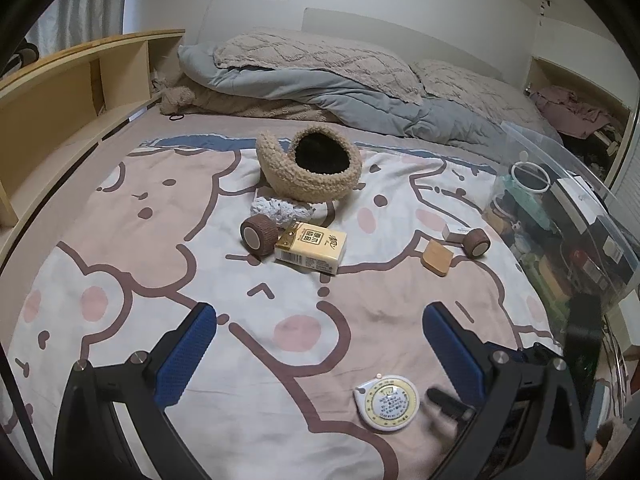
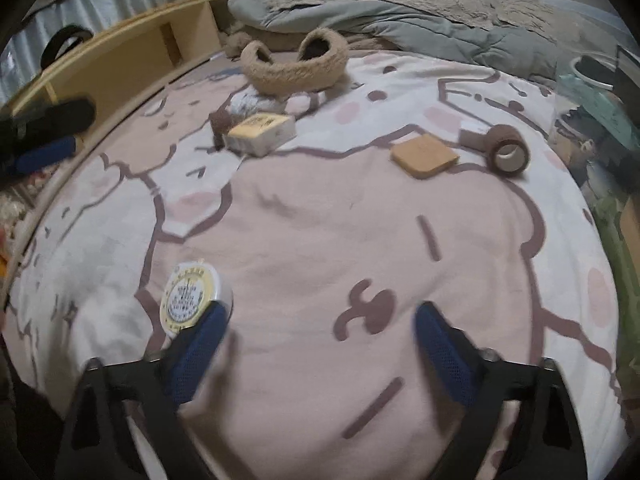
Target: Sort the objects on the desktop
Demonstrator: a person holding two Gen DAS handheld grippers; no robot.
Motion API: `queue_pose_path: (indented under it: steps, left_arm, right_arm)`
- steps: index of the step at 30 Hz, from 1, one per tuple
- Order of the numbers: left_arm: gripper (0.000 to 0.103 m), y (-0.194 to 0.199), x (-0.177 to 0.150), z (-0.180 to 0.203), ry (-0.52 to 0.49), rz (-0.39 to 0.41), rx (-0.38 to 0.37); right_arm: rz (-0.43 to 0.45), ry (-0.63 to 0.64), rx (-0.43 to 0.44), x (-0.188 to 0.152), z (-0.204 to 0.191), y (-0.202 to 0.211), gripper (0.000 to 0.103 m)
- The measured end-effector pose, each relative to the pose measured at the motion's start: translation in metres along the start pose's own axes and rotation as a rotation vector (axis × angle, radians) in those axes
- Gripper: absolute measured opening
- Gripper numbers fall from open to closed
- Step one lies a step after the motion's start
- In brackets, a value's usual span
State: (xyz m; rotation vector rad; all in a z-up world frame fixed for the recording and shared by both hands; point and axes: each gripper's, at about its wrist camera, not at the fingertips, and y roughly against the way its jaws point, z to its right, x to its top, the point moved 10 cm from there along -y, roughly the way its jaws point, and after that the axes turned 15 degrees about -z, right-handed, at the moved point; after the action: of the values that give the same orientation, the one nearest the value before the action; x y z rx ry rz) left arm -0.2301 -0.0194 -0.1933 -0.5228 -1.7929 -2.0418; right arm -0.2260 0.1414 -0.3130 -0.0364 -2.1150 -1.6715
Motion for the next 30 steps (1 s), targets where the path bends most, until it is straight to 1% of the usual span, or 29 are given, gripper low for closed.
queue_pose_path:
  steps: [1,2,3,4,6,8,11,13,15,18,20,23,26,28,30]
  left_arm:
    - [0.103,0.000,0.000,-0.001,0.004,0.001,-0.003]
    - [0.103,0.000,0.000,-0.002,0.009,0.002,-0.009]
    - [0.103,0.000,0.000,-0.002,0.011,0.001,-0.012]
    - [0.103,-0.002,-0.001,-0.002,0.011,-0.004,-0.015]
    - [0.103,-0.003,-0.001,-0.001,0.010,-0.012,-0.018]
    - [0.103,-0.006,-0.002,0.000,0.008,-0.018,-0.019]
    - [0.103,-0.011,-0.004,0.001,0.015,-0.030,-0.017]
    - [0.103,-0.019,-0.006,0.004,0.007,-0.051,-0.018]
    - [0.103,-0.026,-0.007,0.007,-0.011,-0.059,0.002]
    - [0.103,-0.034,-0.008,0.009,-0.045,-0.063,0.038]
    - [0.103,-0.037,-0.009,0.010,-0.058,-0.065,0.047]
    - [0.103,-0.039,-0.009,0.014,-0.062,-0.066,0.034]
    - [0.103,-0.039,-0.009,0.016,-0.062,-0.066,0.022]
    - [0.103,-0.038,-0.009,0.016,-0.060,-0.066,0.017]
    - [0.103,-0.036,-0.009,0.017,-0.057,-0.063,0.015]
  right_arm:
    - [0.006,-0.021,0.009,0.005,0.006,0.003,0.077]
    - [0.013,-0.036,0.015,0.010,0.011,0.006,0.067]
    - [0.021,-0.051,0.016,0.017,0.018,0.008,0.054]
    - [0.030,-0.070,0.011,0.025,0.025,0.009,0.048]
    - [0.054,-0.104,0.008,0.044,0.039,0.010,0.032]
    - [0.069,-0.122,-0.006,0.064,0.050,0.007,0.024]
    - [0.072,-0.137,-0.022,0.094,0.063,-0.003,0.020]
    - [0.069,-0.165,-0.023,0.115,0.073,-0.013,0.019]
    - [0.063,-0.195,-0.010,0.133,0.081,-0.022,0.019]
    - [0.053,-0.217,-0.009,0.149,0.088,-0.032,0.019]
    - [0.033,-0.234,-0.018,0.156,0.095,-0.043,0.019]
    - [-0.009,-0.247,-0.046,0.153,0.103,-0.059,0.019]
    - [-0.003,-0.222,-0.070,0.142,0.102,-0.062,0.019]
    - [-0.006,-0.197,-0.097,0.129,0.097,-0.061,0.019]
    - [-0.006,-0.188,-0.103,0.115,0.093,-0.058,0.019]
